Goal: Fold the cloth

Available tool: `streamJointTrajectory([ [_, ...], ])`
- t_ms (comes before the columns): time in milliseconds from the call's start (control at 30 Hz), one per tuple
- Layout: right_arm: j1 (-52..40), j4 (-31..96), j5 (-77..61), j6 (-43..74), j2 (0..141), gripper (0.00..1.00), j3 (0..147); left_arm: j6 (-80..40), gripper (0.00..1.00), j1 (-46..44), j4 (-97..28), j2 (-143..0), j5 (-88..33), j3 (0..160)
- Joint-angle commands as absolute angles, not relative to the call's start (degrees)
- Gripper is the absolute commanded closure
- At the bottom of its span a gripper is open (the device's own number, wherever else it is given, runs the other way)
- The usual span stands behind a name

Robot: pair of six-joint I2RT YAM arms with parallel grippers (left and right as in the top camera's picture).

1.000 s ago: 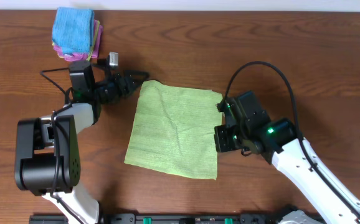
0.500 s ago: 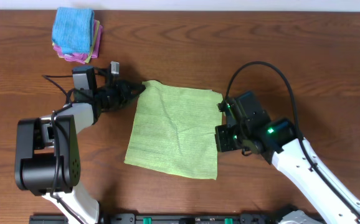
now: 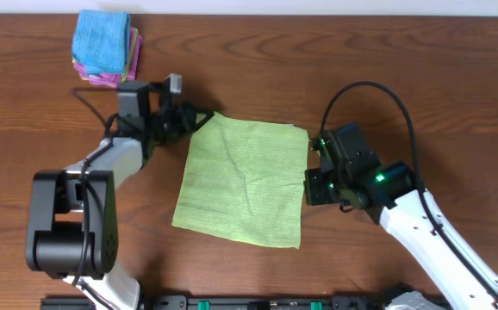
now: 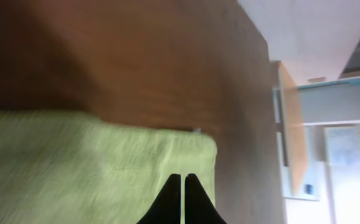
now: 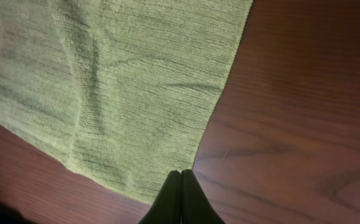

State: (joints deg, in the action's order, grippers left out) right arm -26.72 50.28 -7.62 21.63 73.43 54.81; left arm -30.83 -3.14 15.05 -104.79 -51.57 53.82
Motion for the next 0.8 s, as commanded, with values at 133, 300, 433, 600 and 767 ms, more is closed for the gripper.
streamJointTrajectory([
  [133, -26.22, 50.83, -6.87, 20.93, 72.75, 0.98, 55.48, -14.22, 0.95, -6.83, -13.63, -103.42, -25.41, 71.26],
  [300, -26.22, 50.52, -6.85, 20.93, 72.75, 0.98, 55.48, -10.59, 0.94, -8.19, -22.83, -103.5, -14.61, 74.35],
  [433, -26.22, 49.63, -6.85, 20.93, 72.75, 0.98, 55.48, -10.26, 0.94, -9.67, -23.81, -104.64, -12.73, 74.13],
  [600, -26.22, 49.54, -6.87, 20.95, 72.75, 0.98, 55.48, -10.26, 0.94, -11.86, -23.81, -107.02, -8.78, 74.08],
  [767, -26.22, 49.54, -6.87, 20.95, 72.75, 0.98, 55.48, -10.33, 0.94, -13.32, -23.55, -110.08, -7.53, 74.08],
])
